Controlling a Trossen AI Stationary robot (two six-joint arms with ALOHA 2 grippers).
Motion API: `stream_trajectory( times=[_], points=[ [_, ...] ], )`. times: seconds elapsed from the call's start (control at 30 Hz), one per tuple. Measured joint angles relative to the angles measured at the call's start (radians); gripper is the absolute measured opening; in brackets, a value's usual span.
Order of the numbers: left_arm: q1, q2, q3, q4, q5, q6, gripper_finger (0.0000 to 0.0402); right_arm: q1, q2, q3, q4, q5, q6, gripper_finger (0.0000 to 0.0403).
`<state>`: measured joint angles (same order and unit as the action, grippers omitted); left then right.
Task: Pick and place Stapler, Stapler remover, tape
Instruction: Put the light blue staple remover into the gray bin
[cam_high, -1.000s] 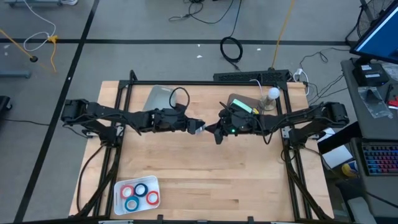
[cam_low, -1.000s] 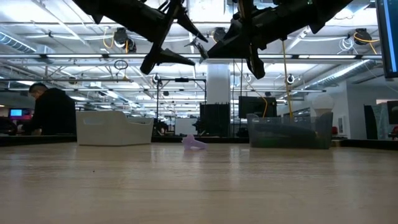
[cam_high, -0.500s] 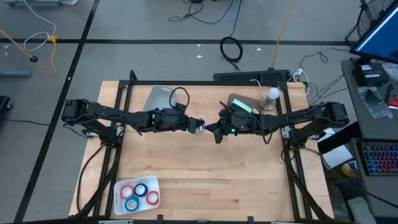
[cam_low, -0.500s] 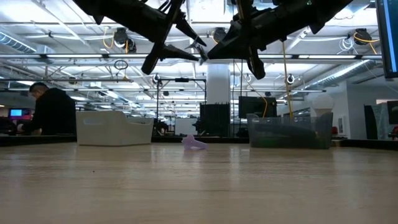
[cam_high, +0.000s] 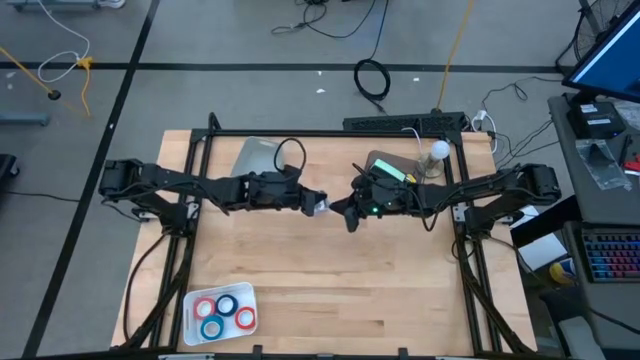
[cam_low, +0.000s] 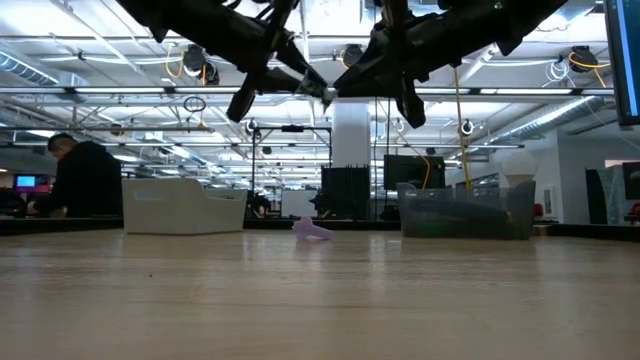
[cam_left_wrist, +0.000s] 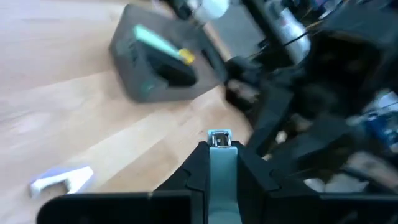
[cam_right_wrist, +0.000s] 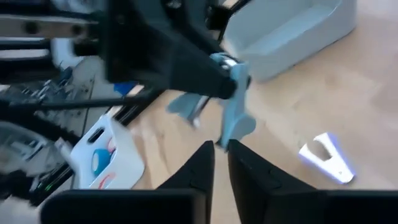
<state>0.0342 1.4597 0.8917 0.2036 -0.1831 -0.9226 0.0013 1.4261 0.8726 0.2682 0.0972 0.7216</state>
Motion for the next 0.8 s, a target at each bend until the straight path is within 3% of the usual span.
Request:
stream_trajectory(
  times=[0.27,0.43,0.63,0.8],
  points=[
    [0.045,-0.002,0.0,-0.252,-0.02,0.024,0.0044,0.008,0.0,0.0,-0.128,-0.207,-0.002,0.0088],
    [0.124,-0.011,0.0,-0.482,-0.035,0.05,0.0048,0.021,0.0,0.0,-0.201,-0.309,-0.038,0.0102],
    [0.255,-0.101,-0.003,-0.687,-0.08,0.136,0.0044,0.032,-0.011,0.0,-0.217,-0.311,-0.103,0.0092],
    [0.381,-0.18,0.001,-0.767,-0.143,0.213,0.0046,0.034,-0.027,0.0,-0.204,-0.309,-0.123,0.0082]
  ],
)
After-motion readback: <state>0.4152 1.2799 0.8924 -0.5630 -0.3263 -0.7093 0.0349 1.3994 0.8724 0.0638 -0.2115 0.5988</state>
